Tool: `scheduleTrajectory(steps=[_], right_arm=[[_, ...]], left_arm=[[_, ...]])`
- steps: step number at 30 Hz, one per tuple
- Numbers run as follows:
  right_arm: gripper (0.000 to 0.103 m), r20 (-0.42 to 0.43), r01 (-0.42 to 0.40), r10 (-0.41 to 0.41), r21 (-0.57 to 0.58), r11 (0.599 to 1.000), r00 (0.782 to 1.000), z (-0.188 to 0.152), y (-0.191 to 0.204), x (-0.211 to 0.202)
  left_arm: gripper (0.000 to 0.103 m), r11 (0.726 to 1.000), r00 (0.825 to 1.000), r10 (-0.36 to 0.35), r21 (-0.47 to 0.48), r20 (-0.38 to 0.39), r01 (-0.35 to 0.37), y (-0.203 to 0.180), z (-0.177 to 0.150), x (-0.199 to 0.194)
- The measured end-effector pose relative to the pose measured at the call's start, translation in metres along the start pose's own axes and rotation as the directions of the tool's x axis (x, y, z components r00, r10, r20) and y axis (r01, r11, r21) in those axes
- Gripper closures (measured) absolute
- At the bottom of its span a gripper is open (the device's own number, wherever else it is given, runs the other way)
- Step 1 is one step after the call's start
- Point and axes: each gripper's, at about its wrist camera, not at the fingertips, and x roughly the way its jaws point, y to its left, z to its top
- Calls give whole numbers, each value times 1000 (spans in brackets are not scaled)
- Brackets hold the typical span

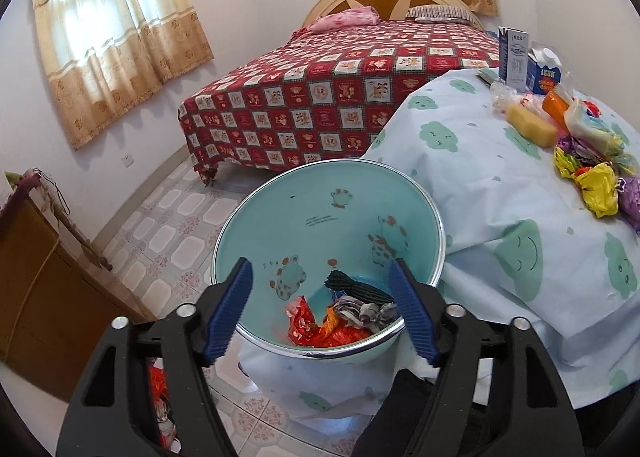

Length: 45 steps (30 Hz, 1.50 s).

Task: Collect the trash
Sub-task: 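Move the right gripper to the clear plastic bag and grasp it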

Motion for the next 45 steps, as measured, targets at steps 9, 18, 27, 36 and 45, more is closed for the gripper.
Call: scheduleTrajectory(steps=[9,18,27,36,45], right_arm=[[55,-101,-46,45,-5,999,994,-21,-6,12],[55,-147,-55,54,-5,998,988,-21,-1,36],[57,-94,-64,70,61,996,993,-1,-12,29],[75,-208,-157,172,89,984,963,-1,-10,65],[86,-171,-161,168,54,985,971,-4,1,51]], left_arm=[[31,1000,1000,-5,31,-18,5,-12,-3,0],[30,1000,1000,-6,28,-20,7,-14,-1,2],[29,999,1000,-18,34,-10,18,-21,3,0],[29,998,999,-34,49,0,34,-40,10,0],[29,994,995,-90,67,34,88,-68,25,-14]])
